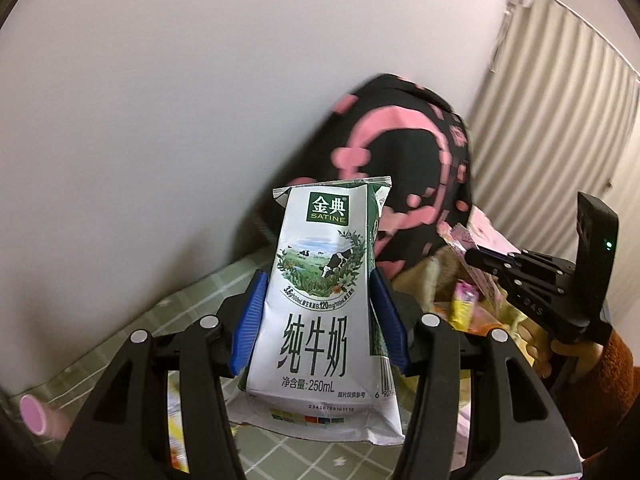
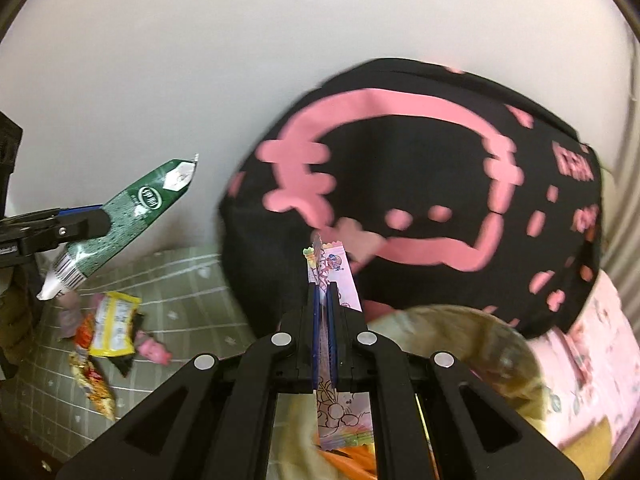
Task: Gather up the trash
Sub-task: 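Carry the milk carton and pink wrapper over the yellow bag and open both grippers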
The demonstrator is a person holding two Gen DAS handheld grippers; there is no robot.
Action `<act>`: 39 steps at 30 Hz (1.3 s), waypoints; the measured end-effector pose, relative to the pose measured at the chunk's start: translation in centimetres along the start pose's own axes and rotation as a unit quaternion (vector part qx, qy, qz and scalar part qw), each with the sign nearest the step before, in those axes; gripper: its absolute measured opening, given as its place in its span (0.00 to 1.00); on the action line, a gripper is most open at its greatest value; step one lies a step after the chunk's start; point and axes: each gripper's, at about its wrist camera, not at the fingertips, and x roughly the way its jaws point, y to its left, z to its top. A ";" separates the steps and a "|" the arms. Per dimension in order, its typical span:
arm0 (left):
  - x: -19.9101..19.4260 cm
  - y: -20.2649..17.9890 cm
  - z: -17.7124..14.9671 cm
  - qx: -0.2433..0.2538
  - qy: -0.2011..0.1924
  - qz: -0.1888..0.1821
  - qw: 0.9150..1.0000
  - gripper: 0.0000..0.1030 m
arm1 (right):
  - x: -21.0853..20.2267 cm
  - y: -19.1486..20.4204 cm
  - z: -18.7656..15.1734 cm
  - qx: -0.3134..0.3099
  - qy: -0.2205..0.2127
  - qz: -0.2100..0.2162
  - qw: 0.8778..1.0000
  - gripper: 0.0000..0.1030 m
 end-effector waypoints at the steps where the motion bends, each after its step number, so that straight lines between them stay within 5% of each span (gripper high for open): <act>1: 0.6 -0.6 0.0 0.004 0.004 -0.009 1.000 0.48 | -0.3 -0.7 -0.1 0.007 0.000 -0.007 1.000 0.05; 12: 5.3 -6.4 0.2 0.025 0.031 -0.066 0.997 0.48 | -2.7 -7.8 -3.2 0.075 0.002 -0.055 0.996 0.05; 29: 8.2 -11.9 0.1 0.053 0.040 -0.075 0.995 0.48 | 4.2 -9.1 -8.4 0.098 0.100 -0.007 0.990 0.07; 31: 8.4 -12.3 0.2 0.057 0.039 -0.075 0.995 0.48 | 3.6 -9.1 -8.2 0.090 0.091 -0.013 0.992 0.14; 33: 8.5 -12.8 0.1 0.060 0.040 -0.078 0.994 0.48 | 2.6 -9.3 -8.1 0.082 0.080 -0.023 0.993 0.33; 39: 9.4 -14.6 0.1 0.076 0.045 -0.094 0.992 0.48 | -1.9 -10.9 -7.7 0.090 0.027 -0.051 0.994 0.35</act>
